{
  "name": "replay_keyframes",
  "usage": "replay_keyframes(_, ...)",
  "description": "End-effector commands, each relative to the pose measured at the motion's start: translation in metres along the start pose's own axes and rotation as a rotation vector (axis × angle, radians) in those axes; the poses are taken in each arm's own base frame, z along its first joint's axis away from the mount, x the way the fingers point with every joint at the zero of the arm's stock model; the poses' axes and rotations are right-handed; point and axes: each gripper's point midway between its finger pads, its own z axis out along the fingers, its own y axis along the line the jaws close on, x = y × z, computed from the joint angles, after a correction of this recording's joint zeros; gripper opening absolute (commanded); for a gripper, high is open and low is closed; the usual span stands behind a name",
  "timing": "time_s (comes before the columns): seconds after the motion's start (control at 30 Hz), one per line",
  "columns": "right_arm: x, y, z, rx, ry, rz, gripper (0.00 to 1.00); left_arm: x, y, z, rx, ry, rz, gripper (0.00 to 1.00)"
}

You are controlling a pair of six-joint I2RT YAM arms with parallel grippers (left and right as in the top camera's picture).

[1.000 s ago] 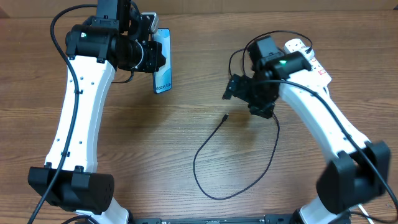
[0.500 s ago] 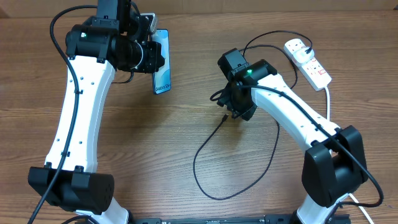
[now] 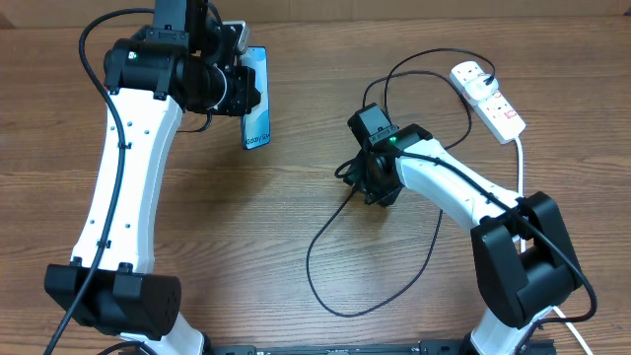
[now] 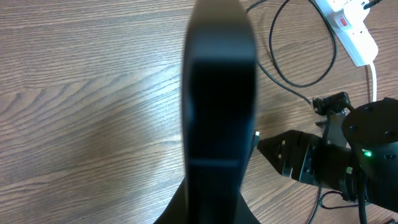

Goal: Plug charger to phone and switch on socket
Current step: 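Lower the right gripper onto the black cable's USB-C end and grasp it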

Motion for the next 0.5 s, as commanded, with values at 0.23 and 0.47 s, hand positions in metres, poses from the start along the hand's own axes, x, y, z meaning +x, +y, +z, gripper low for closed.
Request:
replay_keyframes(0.23, 0.022, 0.032, 0.000, -0.122, 0.071, -0.058, 0.73, -0.005, -0.003, -0.003, 0.010, -0.020, -0.003, 0.04)
replay_keyframes(0.47, 0.029, 0.052, -0.014, -0.217, 0.111, -0.288, 0.95, -0.006, -0.003, -0.003, 0.010, -0.023, -0.003, 0.04)
